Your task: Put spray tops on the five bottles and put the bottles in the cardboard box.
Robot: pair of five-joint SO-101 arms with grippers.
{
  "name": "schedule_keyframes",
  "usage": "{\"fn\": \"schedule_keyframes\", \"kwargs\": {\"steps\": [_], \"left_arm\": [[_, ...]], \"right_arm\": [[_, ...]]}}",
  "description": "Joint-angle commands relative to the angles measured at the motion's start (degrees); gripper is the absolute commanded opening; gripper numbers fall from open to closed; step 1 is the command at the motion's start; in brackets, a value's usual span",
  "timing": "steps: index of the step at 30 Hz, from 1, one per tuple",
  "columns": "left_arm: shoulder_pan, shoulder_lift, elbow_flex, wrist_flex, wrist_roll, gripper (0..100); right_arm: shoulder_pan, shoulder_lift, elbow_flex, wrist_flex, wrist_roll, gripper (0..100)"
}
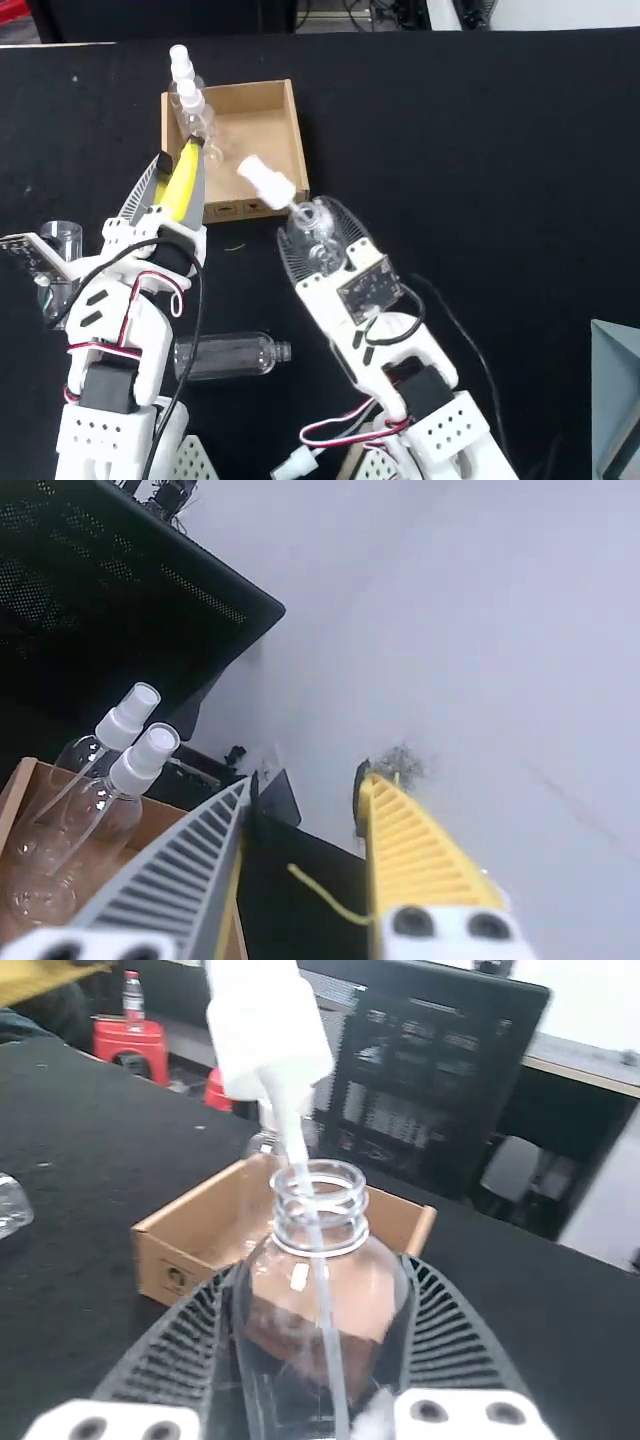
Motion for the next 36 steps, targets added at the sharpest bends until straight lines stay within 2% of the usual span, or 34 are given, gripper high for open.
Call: {"fn": "schedule_keyframes", "kwargs": {"steps": [1, 9, 27, 36], "left_arm": [[2.68, -0.7, -0.66, -0.79, -0.53, 16], [13.58, -0.7, 1.89, -0.88, -12.48, 15], [14.2, -0.7, 1.63, 1.05, -14.07, 15], [18.15, -0.79, 1.1, 4.48, -22.33, 15]], "right_arm": [[-2.81, -1.54, -1.89, -1.41, -0.53, 12.1], [-2.55, -1.54, -1.19, -1.32, -0.53, 12.0], [-2.55, -1.45, 1.45, -1.32, -0.44, 12.0], [-2.37, -1.45, 1.8, -0.35, -0.44, 12.0]]}}
